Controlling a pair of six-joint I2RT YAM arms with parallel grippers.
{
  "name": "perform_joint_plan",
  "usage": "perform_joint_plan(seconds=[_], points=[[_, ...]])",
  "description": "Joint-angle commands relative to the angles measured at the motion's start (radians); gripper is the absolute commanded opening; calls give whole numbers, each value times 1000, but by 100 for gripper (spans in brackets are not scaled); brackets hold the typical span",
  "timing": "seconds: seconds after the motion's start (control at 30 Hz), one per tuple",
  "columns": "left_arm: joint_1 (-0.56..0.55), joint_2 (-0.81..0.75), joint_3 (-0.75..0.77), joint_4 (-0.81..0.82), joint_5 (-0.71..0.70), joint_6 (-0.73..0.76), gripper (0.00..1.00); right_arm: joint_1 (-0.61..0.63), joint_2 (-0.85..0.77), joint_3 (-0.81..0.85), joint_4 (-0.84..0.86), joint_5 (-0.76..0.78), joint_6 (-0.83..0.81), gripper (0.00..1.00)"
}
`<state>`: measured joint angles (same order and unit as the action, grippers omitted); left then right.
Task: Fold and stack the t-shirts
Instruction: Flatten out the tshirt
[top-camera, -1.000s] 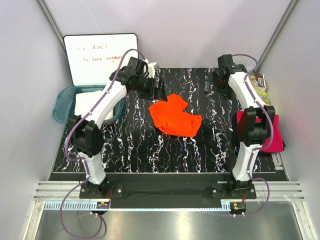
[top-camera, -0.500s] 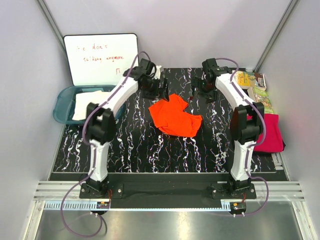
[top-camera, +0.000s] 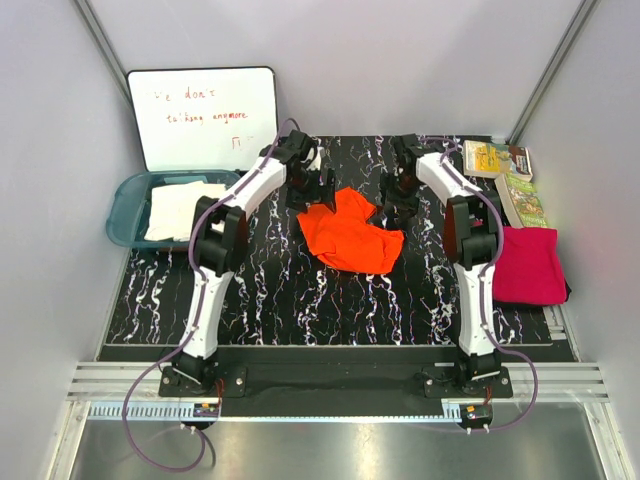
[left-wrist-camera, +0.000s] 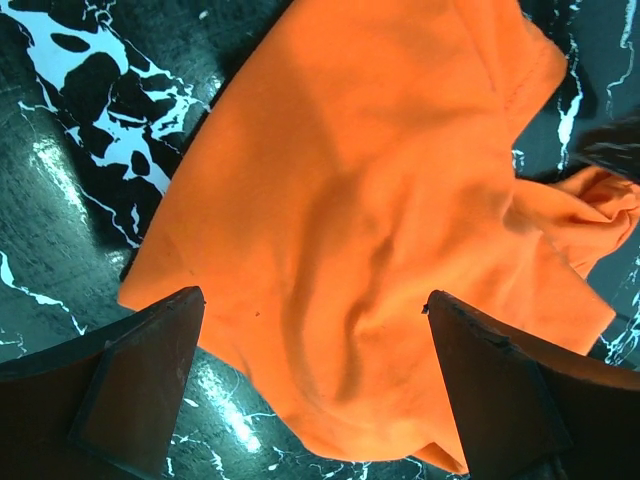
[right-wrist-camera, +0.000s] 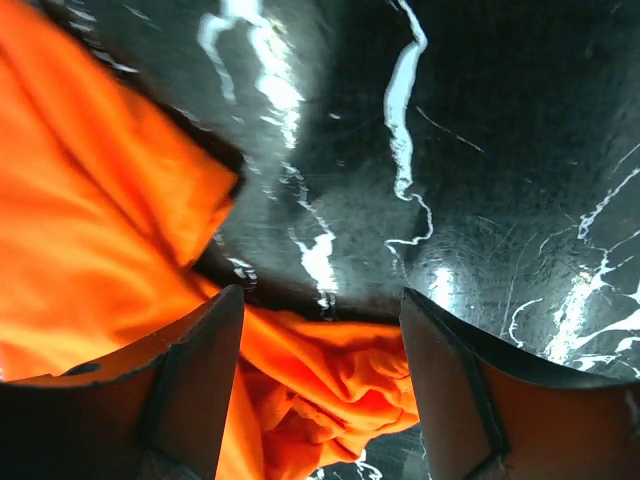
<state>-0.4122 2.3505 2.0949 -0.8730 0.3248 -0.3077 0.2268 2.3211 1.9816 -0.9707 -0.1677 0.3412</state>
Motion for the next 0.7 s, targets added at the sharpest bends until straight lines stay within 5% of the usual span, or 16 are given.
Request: perform_joint_plan(seconds=[0.0,0.37,0.5,0.53,0.67], points=[[0,-100,-19,31,-7,-7,99,0,-31,27,-85,23,1,71],[0,-77,-49,29,0,-10,99,0,-194,-263,-82,76,-39,67],[0,-31,-19,29,5,-31,99,0,-174,-322,-14,1,-16,50],[0,-19,-1,28,13,-36,99,2,-169,-328,7,-30,-2,32],[0,49,69,23,52,-76,99,2,-134,-308,75,-67,15,1]])
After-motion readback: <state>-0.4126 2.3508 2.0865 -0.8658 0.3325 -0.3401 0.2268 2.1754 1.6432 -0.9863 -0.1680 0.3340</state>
